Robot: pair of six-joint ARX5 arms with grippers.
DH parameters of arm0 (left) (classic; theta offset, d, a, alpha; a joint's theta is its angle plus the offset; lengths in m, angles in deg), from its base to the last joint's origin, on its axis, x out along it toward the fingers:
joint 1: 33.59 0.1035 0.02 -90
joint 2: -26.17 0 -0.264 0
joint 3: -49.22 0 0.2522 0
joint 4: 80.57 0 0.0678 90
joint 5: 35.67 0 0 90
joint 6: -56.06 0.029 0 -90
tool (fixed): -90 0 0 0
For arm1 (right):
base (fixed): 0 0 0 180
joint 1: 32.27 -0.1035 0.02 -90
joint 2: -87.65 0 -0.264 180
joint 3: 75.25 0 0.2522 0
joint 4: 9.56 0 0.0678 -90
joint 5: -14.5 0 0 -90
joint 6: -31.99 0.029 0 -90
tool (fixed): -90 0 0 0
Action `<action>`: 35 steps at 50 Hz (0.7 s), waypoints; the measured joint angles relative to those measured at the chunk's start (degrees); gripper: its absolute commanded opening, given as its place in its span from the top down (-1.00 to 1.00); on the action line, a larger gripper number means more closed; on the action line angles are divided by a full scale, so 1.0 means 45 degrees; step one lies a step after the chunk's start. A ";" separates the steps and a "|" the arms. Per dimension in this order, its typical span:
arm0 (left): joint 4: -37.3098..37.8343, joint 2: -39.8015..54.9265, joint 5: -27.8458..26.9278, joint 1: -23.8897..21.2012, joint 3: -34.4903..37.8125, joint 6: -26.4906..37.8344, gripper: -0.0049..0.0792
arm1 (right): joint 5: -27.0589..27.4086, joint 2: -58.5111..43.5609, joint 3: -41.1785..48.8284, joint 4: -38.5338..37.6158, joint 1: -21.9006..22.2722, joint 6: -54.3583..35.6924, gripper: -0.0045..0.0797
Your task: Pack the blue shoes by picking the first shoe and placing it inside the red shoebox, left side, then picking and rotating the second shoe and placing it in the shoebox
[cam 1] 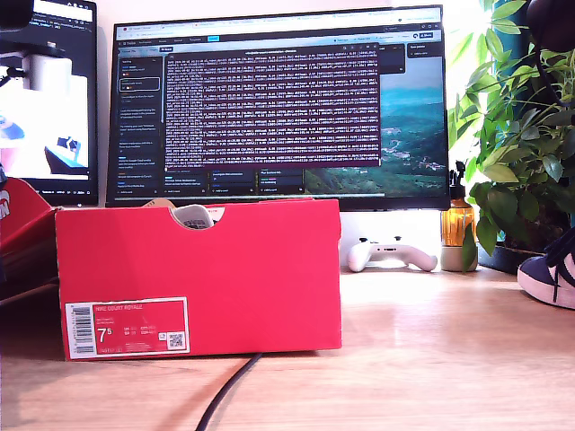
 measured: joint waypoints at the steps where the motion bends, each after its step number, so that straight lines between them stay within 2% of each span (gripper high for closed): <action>1: -0.0005 0.0000 0.0000 0.0000 0.0000 -0.0005 0.92 | 0.0000 0.0000 0.0102 -0.0005 0.0029 0.0019 -0.56; 12: -0.0005 0.0000 0.0000 0.0000 0.0000 -0.0005 0.92 | 0.0087 0.0000 0.1122 -0.0330 0.0593 0.0316 -0.54; 28: -0.0005 0.0000 0.0000 0.0000 0.0000 -0.0005 0.92 | 0.0058 0.0010 0.2569 -0.2501 0.0933 0.0607 -0.53; 32: -0.0005 0.0000 0.0000 0.0000 0.0000 -0.0005 0.92 | 0.0005 0.0010 0.3118 -0.3084 0.1010 0.0646 -0.40; 35: -0.0005 0.0000 0.0005 0.0000 0.0000 -0.0005 0.92 | 0.0010 0.0010 0.3366 -0.3390 0.1030 0.0646 -0.17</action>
